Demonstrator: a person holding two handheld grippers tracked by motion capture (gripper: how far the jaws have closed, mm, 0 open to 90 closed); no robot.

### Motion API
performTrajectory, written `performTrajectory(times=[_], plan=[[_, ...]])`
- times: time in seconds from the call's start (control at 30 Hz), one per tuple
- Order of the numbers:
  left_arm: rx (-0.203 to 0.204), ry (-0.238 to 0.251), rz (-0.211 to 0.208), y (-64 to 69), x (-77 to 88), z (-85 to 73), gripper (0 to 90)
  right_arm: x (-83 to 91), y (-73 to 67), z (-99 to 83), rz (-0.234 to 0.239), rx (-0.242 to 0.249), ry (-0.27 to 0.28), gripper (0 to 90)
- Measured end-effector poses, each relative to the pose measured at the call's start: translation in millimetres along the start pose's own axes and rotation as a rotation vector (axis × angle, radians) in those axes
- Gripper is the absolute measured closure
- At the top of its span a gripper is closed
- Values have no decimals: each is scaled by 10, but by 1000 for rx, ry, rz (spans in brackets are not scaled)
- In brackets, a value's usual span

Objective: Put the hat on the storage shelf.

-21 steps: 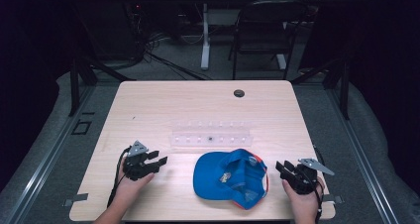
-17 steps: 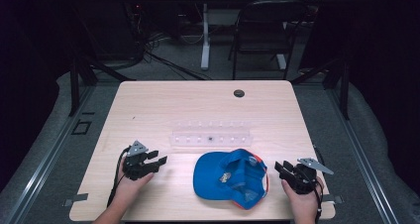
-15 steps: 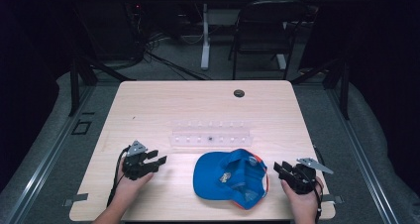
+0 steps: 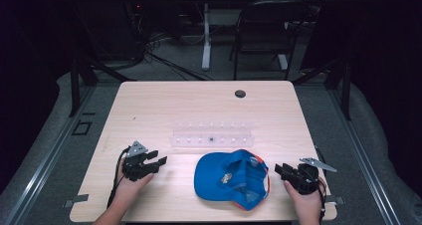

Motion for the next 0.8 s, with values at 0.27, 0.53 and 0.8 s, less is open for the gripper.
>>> performTrajectory(times=[0.27, 0.53, 0.8], plan=[[3, 7, 4, 12, 4, 7, 521, 22, -91, 62, 49, -15, -33, 617], [-9, 3, 0, 17, 8, 11, 521, 64, -160, 137, 81, -4, -87, 616], [-14, 3, 0, 29, 9, 12, 521, 75, -260, 217, 97, 26, -207, 604]])
Point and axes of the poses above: each handheld gripper's, and its own axes: x roughly backward along the jaws, z roughly out of its top, y roughly to its right, the point moved 8 cm from there along -x, roughly forward along the jaws, and after that the axes turned 2 degrees about z, right-handed, at the moved point
